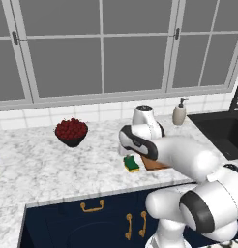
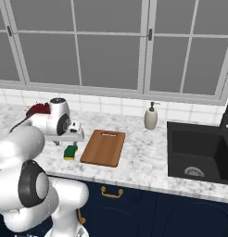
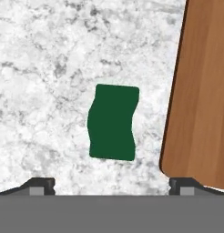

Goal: Pick up the sponge from the counter and clean the cutting board by briefly scrubbing or pressing down on the cutting board. Once finished, release the sponge.

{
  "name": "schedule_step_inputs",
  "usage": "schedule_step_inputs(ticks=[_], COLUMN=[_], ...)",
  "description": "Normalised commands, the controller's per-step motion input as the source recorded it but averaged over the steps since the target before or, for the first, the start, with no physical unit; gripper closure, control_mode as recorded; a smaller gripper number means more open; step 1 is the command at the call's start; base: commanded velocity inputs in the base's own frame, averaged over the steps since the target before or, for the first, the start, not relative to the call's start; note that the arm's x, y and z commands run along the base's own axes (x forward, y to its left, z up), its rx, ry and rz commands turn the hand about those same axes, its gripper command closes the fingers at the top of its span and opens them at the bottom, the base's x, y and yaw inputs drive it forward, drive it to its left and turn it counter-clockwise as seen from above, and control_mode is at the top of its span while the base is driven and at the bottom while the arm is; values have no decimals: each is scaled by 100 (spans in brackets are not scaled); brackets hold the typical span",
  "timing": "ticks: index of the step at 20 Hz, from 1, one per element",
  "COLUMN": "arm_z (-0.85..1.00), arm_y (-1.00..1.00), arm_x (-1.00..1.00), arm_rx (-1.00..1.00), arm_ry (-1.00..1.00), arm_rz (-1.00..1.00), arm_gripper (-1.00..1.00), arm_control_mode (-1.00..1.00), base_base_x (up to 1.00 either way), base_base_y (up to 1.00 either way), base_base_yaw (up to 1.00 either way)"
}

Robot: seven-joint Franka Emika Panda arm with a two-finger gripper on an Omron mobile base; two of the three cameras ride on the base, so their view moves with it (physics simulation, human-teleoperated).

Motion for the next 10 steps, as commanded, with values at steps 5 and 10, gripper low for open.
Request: schedule_step_inputs(ticks=[5, 10], arm_z=[-45, -44], arm_y=[9, 0], arm_x=[25, 2], arm_rx=[0, 0], arm_ry=[8, 5], arm_rz=[0, 0], arm_gripper=[-100, -100], arm_control_mode=[-100, -100], base_base_x=[0, 0], base_base_y=[0, 0], base_base_yaw=[0, 0])
